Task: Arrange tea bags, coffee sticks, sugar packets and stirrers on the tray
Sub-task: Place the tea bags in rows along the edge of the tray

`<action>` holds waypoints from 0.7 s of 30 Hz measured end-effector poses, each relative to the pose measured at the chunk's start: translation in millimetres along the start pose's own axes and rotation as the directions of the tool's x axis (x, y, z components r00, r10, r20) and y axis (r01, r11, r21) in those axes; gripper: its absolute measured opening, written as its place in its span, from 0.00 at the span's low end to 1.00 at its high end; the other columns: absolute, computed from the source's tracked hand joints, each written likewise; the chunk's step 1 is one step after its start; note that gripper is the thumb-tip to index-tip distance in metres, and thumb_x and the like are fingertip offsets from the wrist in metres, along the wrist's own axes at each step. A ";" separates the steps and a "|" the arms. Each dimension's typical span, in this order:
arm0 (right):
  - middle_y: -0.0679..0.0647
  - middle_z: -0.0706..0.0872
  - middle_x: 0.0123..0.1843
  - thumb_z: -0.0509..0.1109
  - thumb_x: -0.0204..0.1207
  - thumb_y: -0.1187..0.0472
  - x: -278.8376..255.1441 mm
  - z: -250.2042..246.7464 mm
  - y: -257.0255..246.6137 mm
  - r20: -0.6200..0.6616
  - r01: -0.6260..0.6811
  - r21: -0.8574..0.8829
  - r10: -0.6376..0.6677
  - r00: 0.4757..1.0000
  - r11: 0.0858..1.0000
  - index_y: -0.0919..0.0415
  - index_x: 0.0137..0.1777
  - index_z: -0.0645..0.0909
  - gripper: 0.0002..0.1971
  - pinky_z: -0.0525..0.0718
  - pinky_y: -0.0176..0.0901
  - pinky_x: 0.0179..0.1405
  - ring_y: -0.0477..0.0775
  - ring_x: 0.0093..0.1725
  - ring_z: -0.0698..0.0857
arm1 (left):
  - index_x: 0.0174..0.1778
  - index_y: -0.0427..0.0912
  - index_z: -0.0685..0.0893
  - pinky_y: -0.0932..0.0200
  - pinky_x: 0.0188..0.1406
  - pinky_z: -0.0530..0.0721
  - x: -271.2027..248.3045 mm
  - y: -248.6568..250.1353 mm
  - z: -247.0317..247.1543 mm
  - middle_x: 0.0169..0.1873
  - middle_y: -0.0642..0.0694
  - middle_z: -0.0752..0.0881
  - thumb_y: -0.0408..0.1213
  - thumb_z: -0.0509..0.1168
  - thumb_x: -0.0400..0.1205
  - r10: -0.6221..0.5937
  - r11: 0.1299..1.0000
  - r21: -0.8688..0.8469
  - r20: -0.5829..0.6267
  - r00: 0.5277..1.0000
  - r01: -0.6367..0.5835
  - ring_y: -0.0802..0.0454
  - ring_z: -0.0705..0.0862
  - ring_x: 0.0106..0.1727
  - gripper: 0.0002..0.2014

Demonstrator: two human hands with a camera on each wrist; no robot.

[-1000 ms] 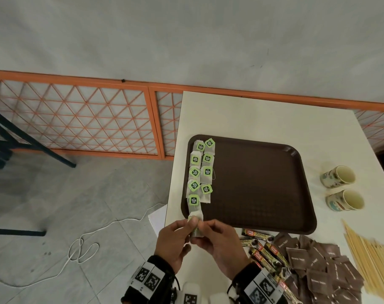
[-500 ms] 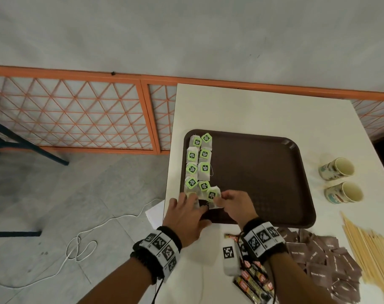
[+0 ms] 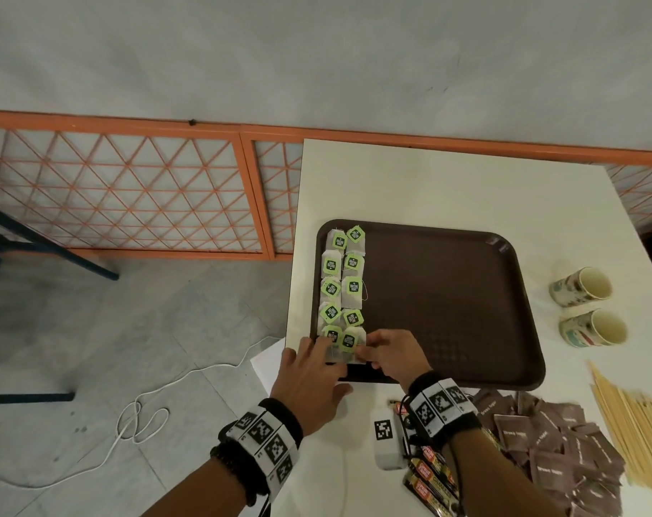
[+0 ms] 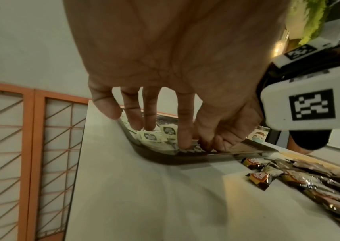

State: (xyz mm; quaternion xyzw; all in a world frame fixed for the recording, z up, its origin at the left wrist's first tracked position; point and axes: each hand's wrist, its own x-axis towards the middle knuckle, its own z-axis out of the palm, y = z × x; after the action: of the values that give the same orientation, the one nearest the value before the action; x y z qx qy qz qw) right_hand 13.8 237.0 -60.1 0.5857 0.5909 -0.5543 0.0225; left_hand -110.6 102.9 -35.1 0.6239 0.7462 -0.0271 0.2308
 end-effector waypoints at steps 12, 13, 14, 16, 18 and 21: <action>0.54 0.90 0.35 0.84 0.66 0.58 -0.4 13.3 5.3 -0.146 0.043 -0.198 -0.073 0.987 0.979 0.60 0.38 0.84 0.11 0.92 0.47 0.35 0.52 0.32 0.91 | 0.69 0.52 0.76 0.48 0.72 0.66 1.7 -7.9 -2.2 0.73 0.55 0.73 0.53 0.54 0.86 -0.101 0.992 -0.076 -0.059 0.993 0.096 0.50 0.69 0.73 0.18; 0.53 0.90 0.35 0.84 0.65 0.57 -0.6 13.4 5.6 -0.140 0.052 -0.212 -0.082 0.987 0.976 0.59 0.37 0.84 0.11 0.92 0.49 0.37 0.51 0.34 0.91 | 0.70 0.52 0.75 0.46 0.74 0.64 1.7 -7.3 -2.2 0.74 0.55 0.72 0.53 0.54 0.86 -0.098 0.993 -0.063 -0.040 0.994 0.096 0.49 0.67 0.76 0.19; 0.52 0.90 0.35 0.84 0.65 0.57 -0.1 13.9 6.1 -0.134 0.060 -0.221 -0.091 0.987 0.973 0.58 0.36 0.84 0.10 0.92 0.50 0.38 0.51 0.35 0.91 | 0.71 0.51 0.75 0.45 0.76 0.62 1.4 -6.3 -2.6 0.75 0.55 0.72 0.53 0.53 0.86 -0.096 0.994 -0.053 -0.022 0.995 0.095 0.49 0.65 0.78 0.20; 0.51 0.90 0.35 0.83 0.65 0.56 1.6 15.1 5.9 -0.122 0.071 -0.233 -0.101 0.987 0.970 0.56 0.36 0.84 0.10 0.92 0.50 0.39 0.50 0.35 0.90 | 0.73 0.50 0.74 0.41 0.78 0.58 0.6 -4.7 -3.3 0.76 0.55 0.72 0.54 0.53 0.86 -0.089 0.996 -0.031 0.014 0.996 0.089 0.47 0.62 0.81 0.21; 0.51 0.89 0.36 0.82 0.67 0.55 1.6 15.5 5.4 -0.125 0.074 -0.256 -0.109 0.986 0.964 0.55 0.36 0.84 0.09 0.92 0.48 0.40 0.50 0.36 0.90 | 0.72 0.50 0.74 0.40 0.78 0.57 -0.1 -3.3 -2.6 0.76 0.54 0.73 0.55 0.53 0.86 -0.084 0.996 -0.001 0.040 0.996 0.085 0.46 0.61 0.82 0.22; 0.51 0.89 0.36 0.81 0.69 0.54 0.0 14.0 5.0 -0.138 0.073 -0.249 -0.110 0.984 0.966 0.54 0.34 0.83 0.10 0.91 0.46 0.39 0.50 0.36 0.89 | 0.71 0.51 0.74 0.40 0.78 0.57 -0.8 -3.4 -2.3 0.74 0.54 0.76 0.55 0.53 0.86 -0.101 0.995 -0.005 0.042 0.994 0.101 0.47 0.63 0.81 0.21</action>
State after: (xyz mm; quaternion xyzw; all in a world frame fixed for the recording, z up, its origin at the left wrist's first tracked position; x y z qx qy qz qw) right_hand 8.6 225.9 -68.6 0.5907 0.6809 -0.4324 0.0238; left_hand -114.4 102.2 -33.5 0.5838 0.7719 -0.0491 0.2469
